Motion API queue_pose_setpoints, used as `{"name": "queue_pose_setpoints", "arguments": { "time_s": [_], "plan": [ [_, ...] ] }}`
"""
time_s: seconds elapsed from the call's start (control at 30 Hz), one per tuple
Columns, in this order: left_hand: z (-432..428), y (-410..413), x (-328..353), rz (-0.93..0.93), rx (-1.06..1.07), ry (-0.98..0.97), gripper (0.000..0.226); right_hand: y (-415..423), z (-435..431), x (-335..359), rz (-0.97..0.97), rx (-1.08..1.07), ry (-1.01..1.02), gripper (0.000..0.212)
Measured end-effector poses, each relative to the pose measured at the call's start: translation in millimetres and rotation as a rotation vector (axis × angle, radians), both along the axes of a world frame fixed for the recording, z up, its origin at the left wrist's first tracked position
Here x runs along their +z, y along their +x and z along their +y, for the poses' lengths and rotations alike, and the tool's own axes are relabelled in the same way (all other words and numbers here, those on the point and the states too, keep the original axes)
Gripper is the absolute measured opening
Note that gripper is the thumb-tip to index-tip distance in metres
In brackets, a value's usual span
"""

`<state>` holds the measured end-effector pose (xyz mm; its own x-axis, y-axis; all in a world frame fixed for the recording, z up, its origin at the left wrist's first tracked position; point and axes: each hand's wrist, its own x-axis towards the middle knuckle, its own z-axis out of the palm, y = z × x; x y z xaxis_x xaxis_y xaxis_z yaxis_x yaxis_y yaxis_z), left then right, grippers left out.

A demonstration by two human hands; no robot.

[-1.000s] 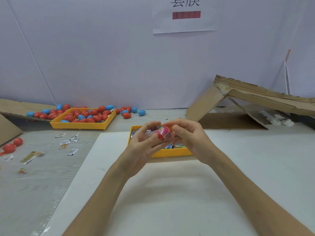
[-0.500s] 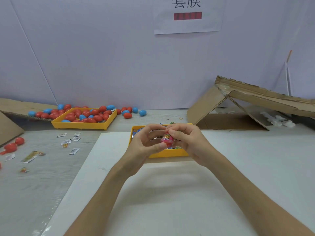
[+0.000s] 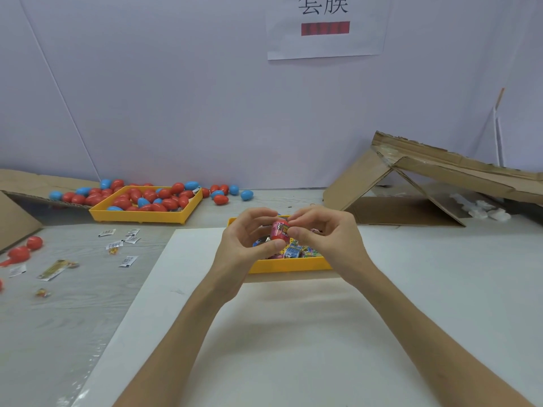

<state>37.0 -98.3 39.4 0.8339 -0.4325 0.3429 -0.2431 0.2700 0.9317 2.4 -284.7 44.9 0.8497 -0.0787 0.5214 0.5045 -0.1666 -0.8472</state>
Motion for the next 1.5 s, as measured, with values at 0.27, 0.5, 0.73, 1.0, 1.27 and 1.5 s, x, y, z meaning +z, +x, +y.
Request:
{"name": "queue_pose_setpoints", "arguments": {
  "time_s": [0.27, 0.5, 0.73, 1.0, 1.27, 1.5],
  "plan": [
    [1.5, 1.9, -0.6, -0.020, 0.028, 0.005, 0.044, -2.9, -5.8, 4.2, 0.138, 0.122, -0.058, 0.009],
    [-0.2, 1.7, -1.5, -0.011, 0.059, 0.024, 0.034, -5.8, -2.3, 6.2, 0.113, 0.099, -0.152, 0.011],
    [-1.7, 1.1, -3.2, -0.024, 0.064, 0.058, 0.040, -7.4, -0.9, 5.2, 0.079, 0.073, -0.269, 0.020],
    [-0.6, 0.8, -2.3, -0.073, 0.039, 0.087, 0.036, -5.0, -3.5, 2.8, 0.053, 0.057, -0.340, 0.020],
    [0.4, 2.7, -3.8, -0.088, 0.019, 0.104, 0.037, -3.4, -6.3, 0.9, 0.093, 0.074, -0.317, 0.012],
    [1.1, 4.0, -5.4, -0.085, -0.008, 0.103, 0.034, -4.2, -1.9, -0.8, 0.156, 0.107, -0.218, 0.019]
  ]
}}
